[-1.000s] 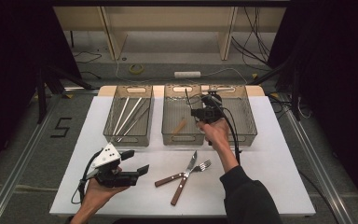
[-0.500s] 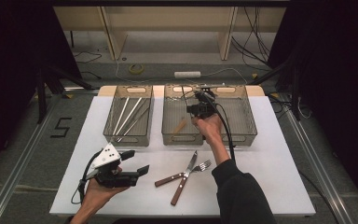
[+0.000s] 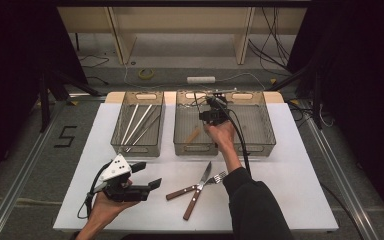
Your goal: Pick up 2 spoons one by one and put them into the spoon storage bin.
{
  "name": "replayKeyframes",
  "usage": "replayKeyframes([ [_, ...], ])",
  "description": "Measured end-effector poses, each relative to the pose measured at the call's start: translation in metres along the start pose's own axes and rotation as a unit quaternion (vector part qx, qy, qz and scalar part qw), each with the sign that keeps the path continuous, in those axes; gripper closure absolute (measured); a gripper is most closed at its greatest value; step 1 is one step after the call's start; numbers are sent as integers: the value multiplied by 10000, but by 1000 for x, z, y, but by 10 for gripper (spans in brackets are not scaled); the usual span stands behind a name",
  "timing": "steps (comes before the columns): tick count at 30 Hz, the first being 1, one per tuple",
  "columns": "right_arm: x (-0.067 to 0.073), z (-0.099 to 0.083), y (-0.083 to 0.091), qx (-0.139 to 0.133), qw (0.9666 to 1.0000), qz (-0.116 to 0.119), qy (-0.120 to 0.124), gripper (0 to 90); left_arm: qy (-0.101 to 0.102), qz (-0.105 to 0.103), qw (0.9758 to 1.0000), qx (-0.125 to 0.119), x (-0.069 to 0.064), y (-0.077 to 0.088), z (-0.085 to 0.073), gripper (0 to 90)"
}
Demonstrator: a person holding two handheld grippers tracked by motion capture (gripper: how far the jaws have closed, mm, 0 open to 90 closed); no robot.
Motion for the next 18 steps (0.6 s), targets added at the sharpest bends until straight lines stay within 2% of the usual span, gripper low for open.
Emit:
replayKeyframes([
  [1, 0, -1, -1, 39, 10000, 13, 30, 802, 0, -3, 10000, -1, 0, 0, 0, 208],
  [2, 0, -2, -3, 69, 10000, 53, 25, 711, -4, 3, 10000, -11, -1, 0, 0, 209],
  [3, 0, -2, -3, 75, 9999, 135, 42, 672, -10, 7, 10000, 0, 0, 0, -1, 209],
  [5, 2, -1, -1, 38, 9998, 190, 91, 663, -1, 5, 10000, 8, 0, 0, 0, 208],
  [10, 10, -1, 10, 4, 9990, 257, 379, 560, 22, -6, 10000, 29, -1, -1, -1, 208],
  [15, 14, -5, 34, -122, 9971, 484, 576, 475, -4, 29, 10000, 82, -2, -2, -2, 205],
  [18, 15, -12, 51, -193, 9952, 577, 766, 425, 58, 8, 9999, 123, -4, -3, -2, 200],
])
Point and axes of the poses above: each handheld gripper's, and its own axes: y roughly backward along the jaws, z roughly out of its top, x roughly to its left, the point moved 6 cm from there along -y, roughly forward along the jaws, and after that the axes turned 10 degrees about z, right-handed, at the moved point
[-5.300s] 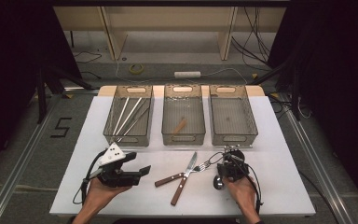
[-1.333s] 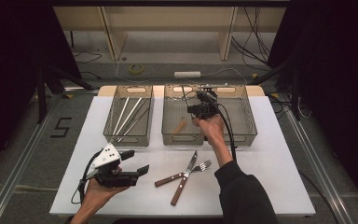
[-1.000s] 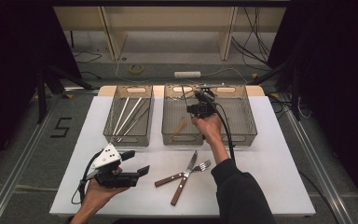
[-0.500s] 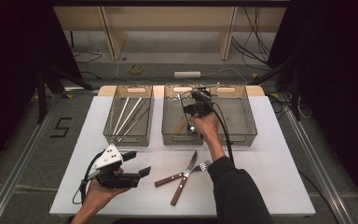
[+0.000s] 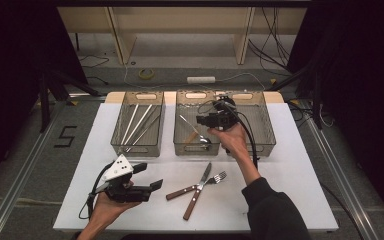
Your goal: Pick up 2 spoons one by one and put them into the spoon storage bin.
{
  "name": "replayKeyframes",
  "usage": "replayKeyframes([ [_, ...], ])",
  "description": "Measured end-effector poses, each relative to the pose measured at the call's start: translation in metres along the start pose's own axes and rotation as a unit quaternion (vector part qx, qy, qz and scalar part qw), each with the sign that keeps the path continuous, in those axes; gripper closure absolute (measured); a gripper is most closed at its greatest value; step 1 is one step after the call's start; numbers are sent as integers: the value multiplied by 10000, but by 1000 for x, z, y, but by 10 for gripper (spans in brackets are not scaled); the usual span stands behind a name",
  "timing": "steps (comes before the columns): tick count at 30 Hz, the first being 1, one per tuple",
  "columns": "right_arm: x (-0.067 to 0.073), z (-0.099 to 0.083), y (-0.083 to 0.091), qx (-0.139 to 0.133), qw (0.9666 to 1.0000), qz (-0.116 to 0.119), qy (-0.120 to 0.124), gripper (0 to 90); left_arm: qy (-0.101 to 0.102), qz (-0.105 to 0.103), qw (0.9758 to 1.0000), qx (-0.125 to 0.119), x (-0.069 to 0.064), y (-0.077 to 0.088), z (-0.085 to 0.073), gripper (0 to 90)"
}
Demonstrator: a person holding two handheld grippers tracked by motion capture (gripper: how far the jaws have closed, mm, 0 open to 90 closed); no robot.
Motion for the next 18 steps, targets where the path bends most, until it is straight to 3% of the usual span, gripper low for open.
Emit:
replayKeyframes([
  [5, 7, -19, 29, -131, 9995, 170, 215, 396, -36, -23, 9999, 96, -6, -2, -1, 198],
  [11, 12, -52, 60, -310, 9984, 366, 285, 386, -79, -60, 9997, 237, -14, -7, -2, 197],
  [18, 8, -89, 85, -483, 9978, 344, 291, 366, -16, -208, 9993, 301, -24, -10, -1, 197],
])
Point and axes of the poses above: each handheld gripper's, and its own axes: y roughly backward along the jaws, z roughly out of its top, x roughly to its left, the point moved 6 cm from there along -y, roughly forward along the jaws, and after that the axes turned 10 degrees about z, right-handed, at the moved point
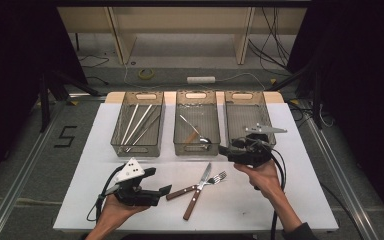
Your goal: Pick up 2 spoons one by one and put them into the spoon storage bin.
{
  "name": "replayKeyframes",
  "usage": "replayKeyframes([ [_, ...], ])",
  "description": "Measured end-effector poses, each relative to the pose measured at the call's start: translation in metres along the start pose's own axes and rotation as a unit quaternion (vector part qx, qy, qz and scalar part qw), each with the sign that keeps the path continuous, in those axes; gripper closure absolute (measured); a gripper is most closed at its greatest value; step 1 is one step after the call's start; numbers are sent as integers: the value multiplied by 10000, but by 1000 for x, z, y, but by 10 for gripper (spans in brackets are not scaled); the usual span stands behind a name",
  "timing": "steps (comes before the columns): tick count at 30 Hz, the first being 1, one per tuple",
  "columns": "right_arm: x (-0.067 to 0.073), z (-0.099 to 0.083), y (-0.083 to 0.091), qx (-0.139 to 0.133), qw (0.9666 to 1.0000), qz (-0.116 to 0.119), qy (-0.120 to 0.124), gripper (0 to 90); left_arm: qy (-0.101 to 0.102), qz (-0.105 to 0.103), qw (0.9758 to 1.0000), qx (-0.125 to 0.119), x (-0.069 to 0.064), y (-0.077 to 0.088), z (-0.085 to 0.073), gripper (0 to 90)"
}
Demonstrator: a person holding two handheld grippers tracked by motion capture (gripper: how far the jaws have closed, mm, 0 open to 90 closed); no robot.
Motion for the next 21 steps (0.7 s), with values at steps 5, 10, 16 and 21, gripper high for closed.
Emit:
replayKeyframes([
  [5, 0, -22, 16, -139, 9999, 32, -3, 360, -29, -87, 10000, 13, -7, -2, 1, 198],
  [10, 0, -43, 28, -220, 9997, 76, -64, 353, -22, -234, 9997, 96, -14, -6, 1, 199],
  [16, 1, -54, 38, -309, 9995, 16, -42, 350, -147, -349, 9990, 240, -26, -12, 0, 202],
  [21, 0, -62, 41, -241, 9997, -16, -34, 348, -210, -368, 9986, 313, -32, -16, 0, 203],
])
Point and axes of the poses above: each handheld gripper's, and its own axes: y roughly backward along the jaws, z roughly out of its top, x roughly to its left, the point moved 6 cm from there along -y, roughly forward along the jaws, and after that the axes turned 10 degrees about z, right-handed, at the moved point
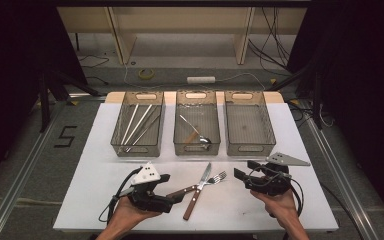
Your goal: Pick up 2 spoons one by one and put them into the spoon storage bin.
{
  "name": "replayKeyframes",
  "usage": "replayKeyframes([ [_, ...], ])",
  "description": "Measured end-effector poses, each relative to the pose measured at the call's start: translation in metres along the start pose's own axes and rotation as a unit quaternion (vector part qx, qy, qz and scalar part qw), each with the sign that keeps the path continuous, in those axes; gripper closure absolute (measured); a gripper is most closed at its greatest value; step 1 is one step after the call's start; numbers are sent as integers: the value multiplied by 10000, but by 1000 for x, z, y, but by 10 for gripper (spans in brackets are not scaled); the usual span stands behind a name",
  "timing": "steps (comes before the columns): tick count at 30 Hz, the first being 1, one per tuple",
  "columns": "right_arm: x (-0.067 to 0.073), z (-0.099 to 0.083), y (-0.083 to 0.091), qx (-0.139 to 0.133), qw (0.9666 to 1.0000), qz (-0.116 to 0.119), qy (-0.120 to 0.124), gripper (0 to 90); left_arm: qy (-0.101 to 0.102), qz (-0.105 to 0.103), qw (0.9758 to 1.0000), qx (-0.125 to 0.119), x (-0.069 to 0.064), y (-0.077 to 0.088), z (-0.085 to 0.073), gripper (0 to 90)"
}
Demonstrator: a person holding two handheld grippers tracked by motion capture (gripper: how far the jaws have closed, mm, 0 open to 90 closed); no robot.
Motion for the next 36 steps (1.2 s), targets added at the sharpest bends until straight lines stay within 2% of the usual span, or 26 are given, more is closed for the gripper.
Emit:
replayKeyframes([
  [7, 3, -6, 3, 29, 10000, -21, 14, 342, 19, 94, 9997, 242, -4, -6, -4, 207],
  [15, 6, -11, 7, 69, 10000, -26, 38, 338, 24, 1, 9997, 226, -10, -9, -3, 215],
  [26, 8, -17, 11, 101, 9999, -35, -11, 316, -215, -184, 9993, 252, -22, -18, -3, 224],
  [36, 9, -21, 13, 175, 9998, -80, -67, 304, -368, -213, 9978, 511, -25, -28, -7, 272],
])
Point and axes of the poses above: each handheld gripper's, and its own axes: y roughly backward along the jaws, z roughly out of its top, x roughly to its left, the point moved 6 cm from there along -y, roughly forward along the jaws, and after that the axes turned 10 degrees about z, right-handed, at the moved point
